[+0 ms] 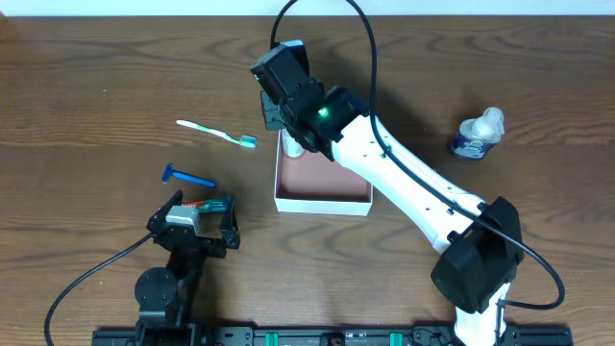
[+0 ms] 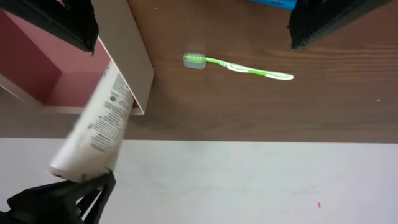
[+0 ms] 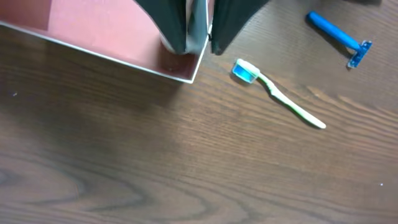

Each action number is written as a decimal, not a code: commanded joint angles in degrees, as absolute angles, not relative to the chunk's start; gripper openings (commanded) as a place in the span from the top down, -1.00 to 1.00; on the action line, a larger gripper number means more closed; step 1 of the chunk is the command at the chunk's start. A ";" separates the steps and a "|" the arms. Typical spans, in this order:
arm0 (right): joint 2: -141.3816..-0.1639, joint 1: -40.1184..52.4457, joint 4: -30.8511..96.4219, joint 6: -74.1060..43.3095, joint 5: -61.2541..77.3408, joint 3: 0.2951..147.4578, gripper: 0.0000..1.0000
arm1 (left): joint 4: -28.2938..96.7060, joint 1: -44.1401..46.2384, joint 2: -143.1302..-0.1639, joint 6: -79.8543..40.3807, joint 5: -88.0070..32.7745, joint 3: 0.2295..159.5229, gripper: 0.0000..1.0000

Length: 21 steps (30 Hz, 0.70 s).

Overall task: Pack container
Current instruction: 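Lower the tube upright into the box's back-left corner and release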

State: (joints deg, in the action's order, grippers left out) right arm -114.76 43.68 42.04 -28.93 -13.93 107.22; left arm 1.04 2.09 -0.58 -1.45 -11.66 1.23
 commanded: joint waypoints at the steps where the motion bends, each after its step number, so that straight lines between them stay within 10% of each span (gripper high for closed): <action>1: -115.04 44.23 42.24 -28.64 -14.37 108.14 0.82 | 2.94 2.33 -0.23 -1.28 -12.62 0.23 -0.96; 21: -115.04 44.21 44.53 -35.27 -20.67 108.14 0.97 | 2.94 2.33 -0.23 -1.28 -12.64 0.23 -0.96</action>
State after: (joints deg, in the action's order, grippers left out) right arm -114.76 43.68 43.86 -32.12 -17.82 107.31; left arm 1.04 2.09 -0.58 -1.45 -11.66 1.23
